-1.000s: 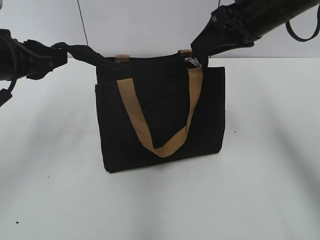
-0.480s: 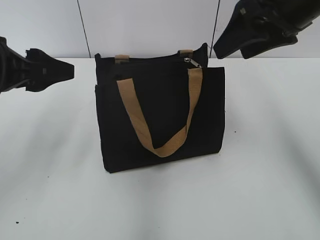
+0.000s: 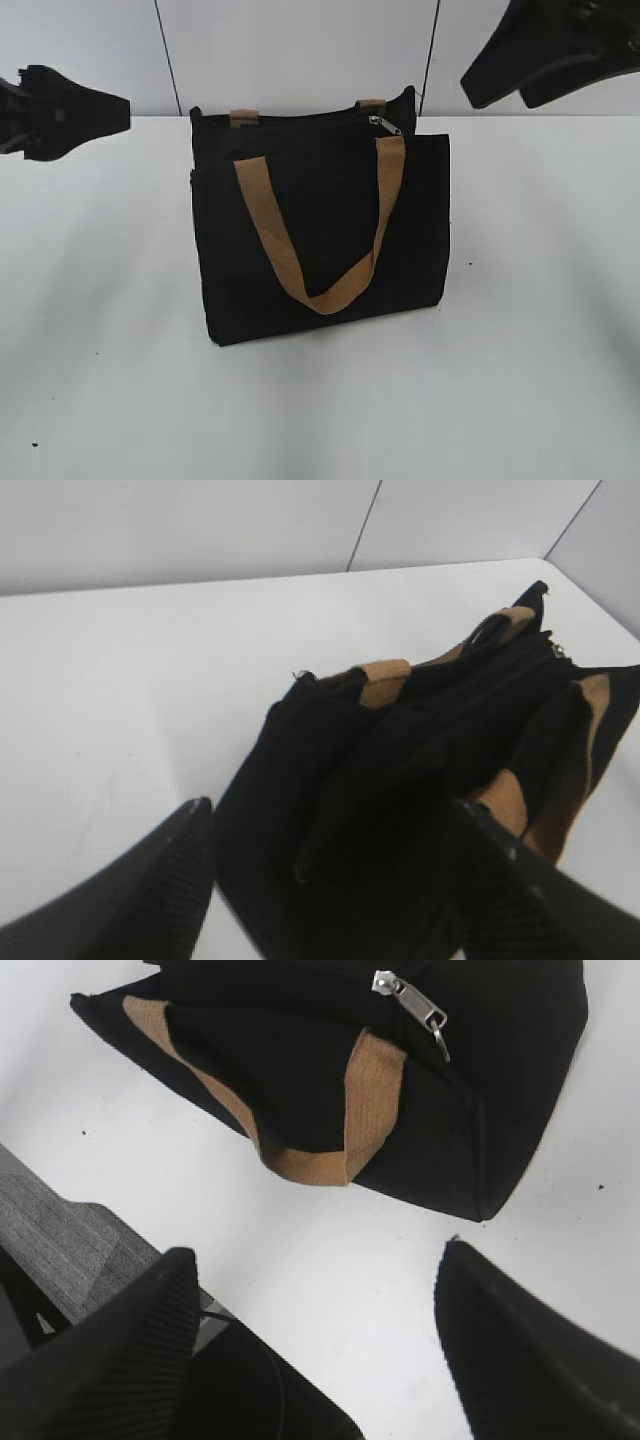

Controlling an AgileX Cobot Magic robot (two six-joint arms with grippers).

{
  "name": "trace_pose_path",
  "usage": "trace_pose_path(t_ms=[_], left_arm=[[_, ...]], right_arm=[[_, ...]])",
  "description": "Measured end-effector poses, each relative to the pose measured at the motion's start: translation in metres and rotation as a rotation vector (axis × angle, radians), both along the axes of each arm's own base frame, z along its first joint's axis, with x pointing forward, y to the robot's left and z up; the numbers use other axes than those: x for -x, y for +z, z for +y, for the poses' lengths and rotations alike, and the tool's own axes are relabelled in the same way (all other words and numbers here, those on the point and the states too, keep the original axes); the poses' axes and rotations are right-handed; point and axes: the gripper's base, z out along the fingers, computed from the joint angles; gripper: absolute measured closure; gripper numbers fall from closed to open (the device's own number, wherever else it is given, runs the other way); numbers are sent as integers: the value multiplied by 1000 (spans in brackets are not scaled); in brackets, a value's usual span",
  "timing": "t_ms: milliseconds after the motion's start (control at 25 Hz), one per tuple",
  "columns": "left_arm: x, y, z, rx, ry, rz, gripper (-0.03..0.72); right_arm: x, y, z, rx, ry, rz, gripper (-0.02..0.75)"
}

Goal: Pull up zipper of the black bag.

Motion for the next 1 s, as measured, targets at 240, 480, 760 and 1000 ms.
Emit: trace_pose_path(t_ms=[240, 480, 760, 1000], left_arm=[[-6, 4, 12, -142, 85, -117, 141], [-13, 5, 28, -226, 259, -162, 141], [-6, -21, 35, -281, 288, -93, 141], [-2, -31, 36, -295, 284, -63, 147]], right_arm=[[23, 23, -6, 13, 10, -75, 178], [65, 28, -15, 7, 9, -107, 178], [118, -10, -28, 36, -22, -89, 178], [172, -33, -49, 138, -65, -151, 178]])
